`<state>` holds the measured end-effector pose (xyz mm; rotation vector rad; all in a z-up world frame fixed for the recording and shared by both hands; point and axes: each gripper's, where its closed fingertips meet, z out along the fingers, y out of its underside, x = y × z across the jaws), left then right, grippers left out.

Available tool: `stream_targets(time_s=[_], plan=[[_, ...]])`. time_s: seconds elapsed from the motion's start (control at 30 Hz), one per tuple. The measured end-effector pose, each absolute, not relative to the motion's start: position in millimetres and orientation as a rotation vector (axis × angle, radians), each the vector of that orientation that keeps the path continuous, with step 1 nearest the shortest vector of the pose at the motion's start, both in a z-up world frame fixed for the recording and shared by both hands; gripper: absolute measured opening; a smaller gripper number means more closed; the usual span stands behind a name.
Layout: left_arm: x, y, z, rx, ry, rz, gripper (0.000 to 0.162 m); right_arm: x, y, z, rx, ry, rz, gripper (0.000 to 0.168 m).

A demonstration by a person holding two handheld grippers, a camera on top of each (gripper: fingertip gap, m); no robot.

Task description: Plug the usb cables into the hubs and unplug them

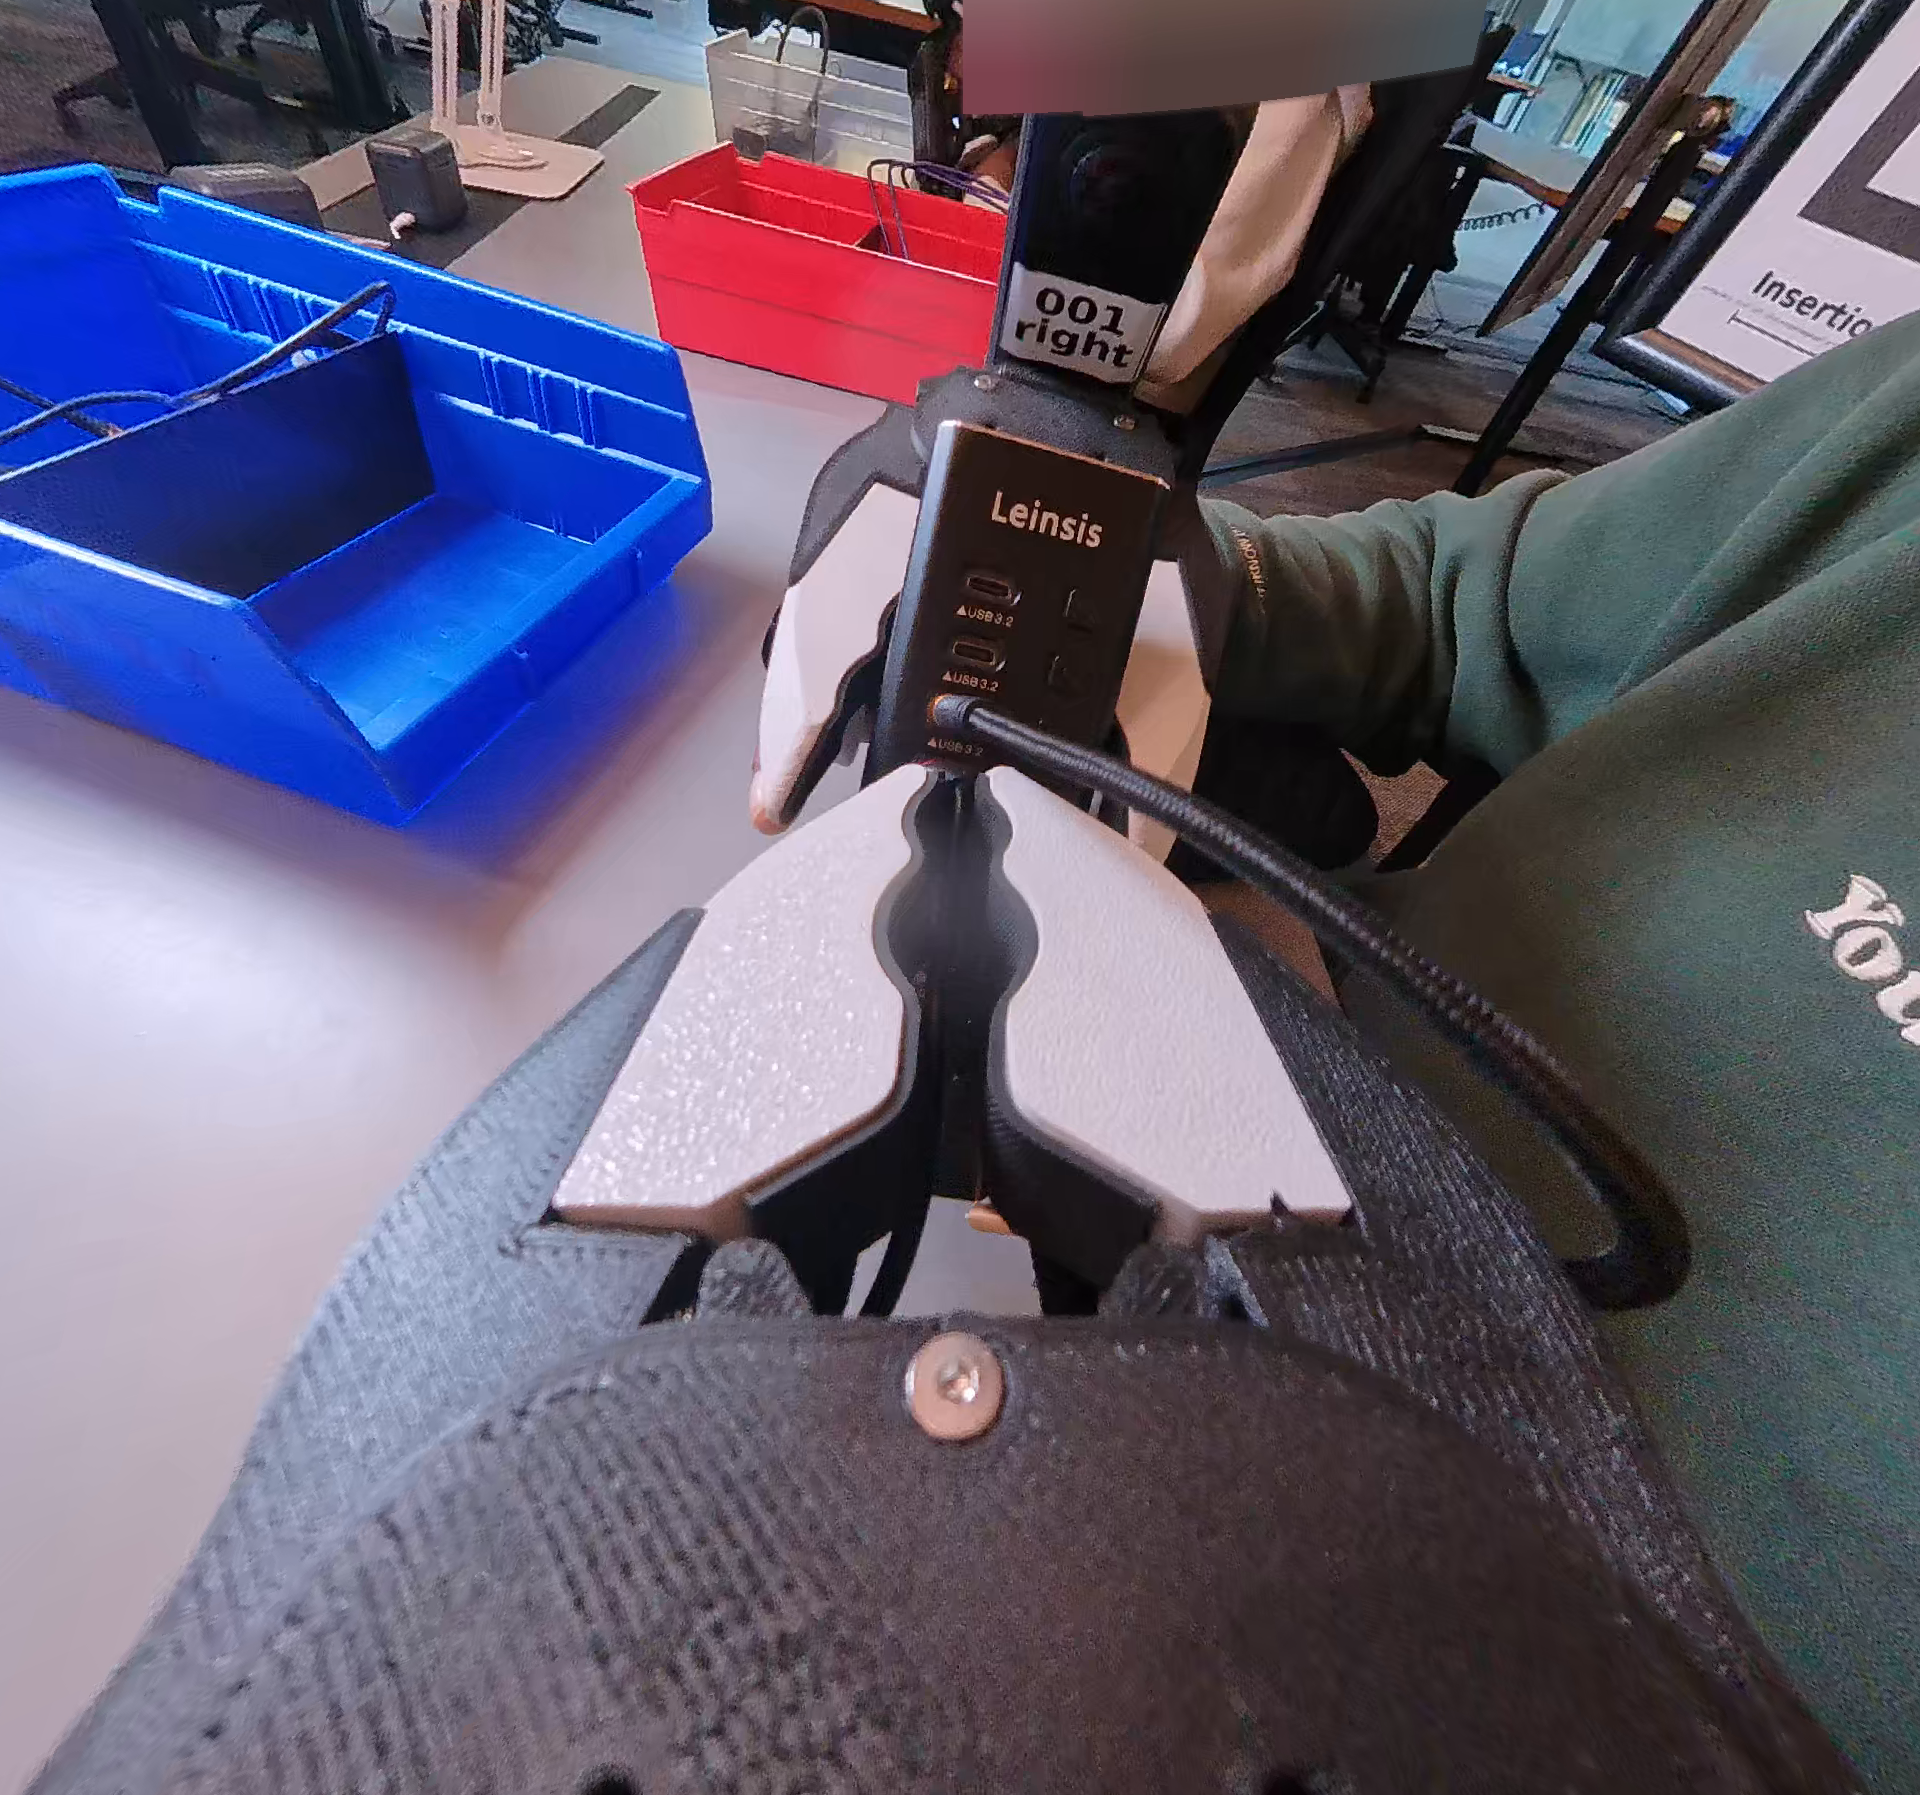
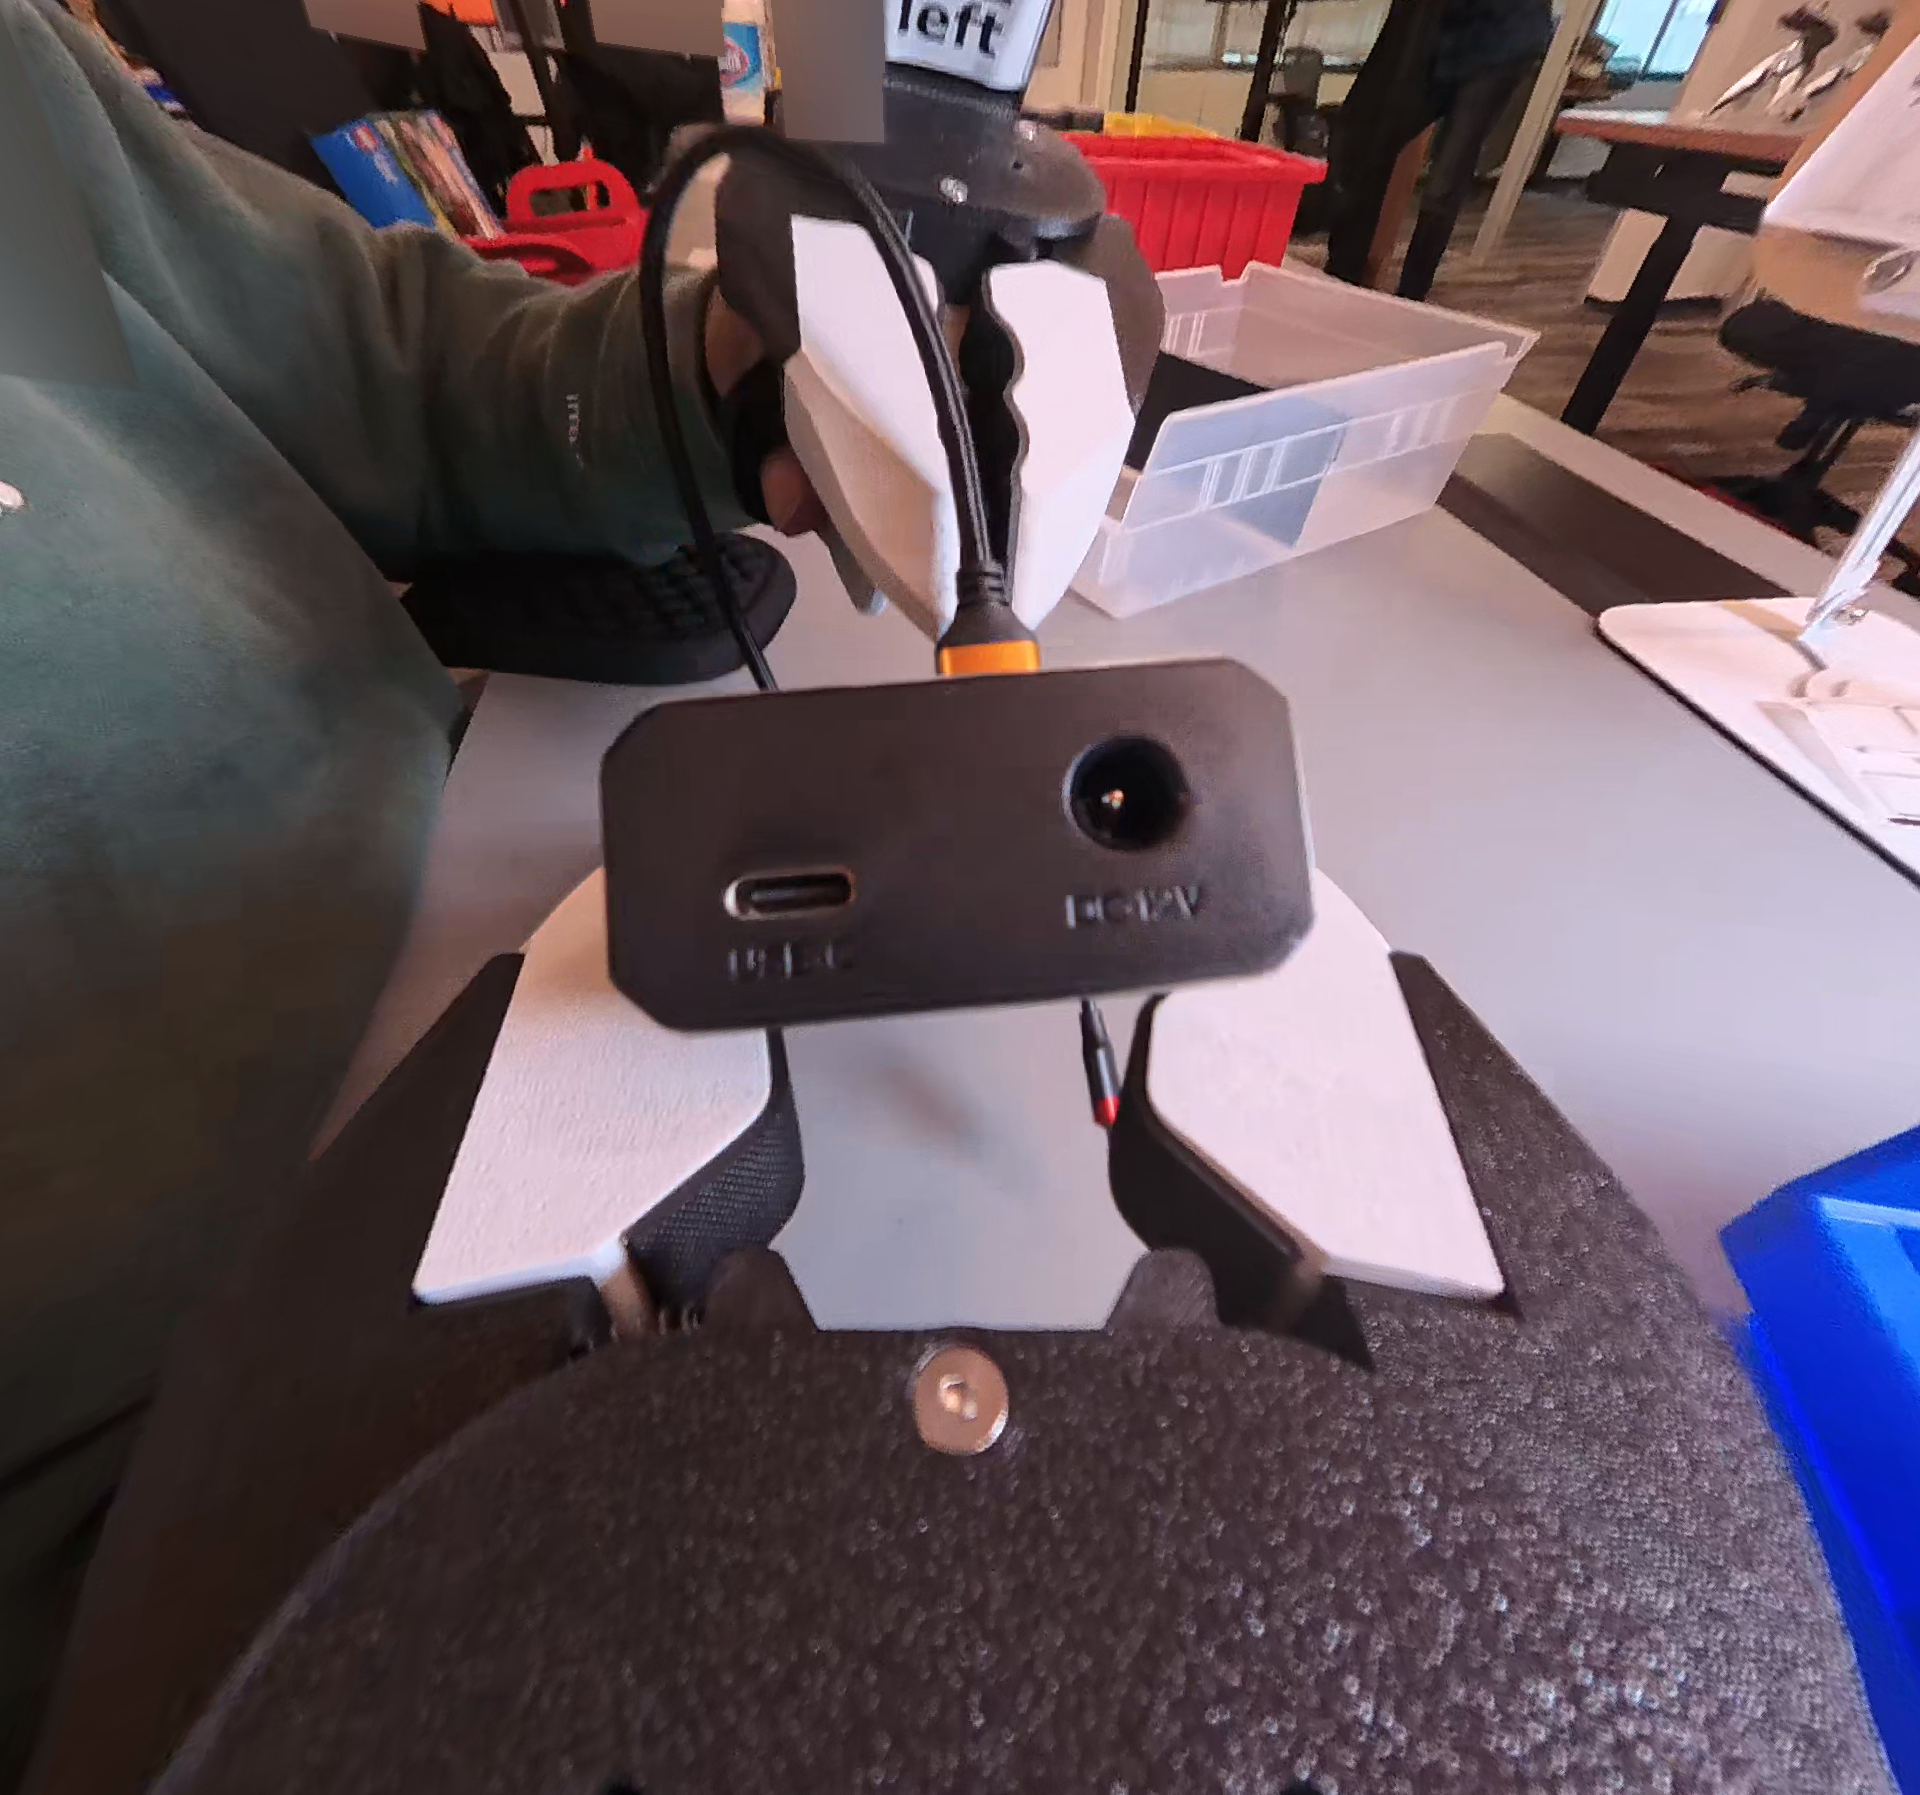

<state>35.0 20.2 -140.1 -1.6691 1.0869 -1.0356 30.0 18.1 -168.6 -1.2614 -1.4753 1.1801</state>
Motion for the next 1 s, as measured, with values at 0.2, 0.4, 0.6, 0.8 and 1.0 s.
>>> stream_targets(time_s=[0.2,0.4,0.6,0.8,1.0], plan=[[33.4,21.5,-141.5,-1.667,1.047,-1.089,0.006,25.1,15.8,-186.1,-1.281,-1.514,1.195,0.07],[32.3,18.9,-142.9,-1.65,1.103,-1.005,0.006,24.3,15.0,-185.9,-1.266,-1.518,1.164,0.067],[29.3,17.0,-149.3,-1.638,1.216,-0.802,0.007,23.3,16.2,-182.7,-1.309,-1.49,1.202,0.066],[27.8,13.7,-152.9,-1.64,1.276,-0.733,0.007,22.7,11.6,-183.9,-1.288,-1.51,1.173,0.065],[28.6,10.8,-163.4,-1.669,1.332,-0.7,0.007,20.3,9.1,-194.3,-1.286,-1.567,1.085,0.064]])
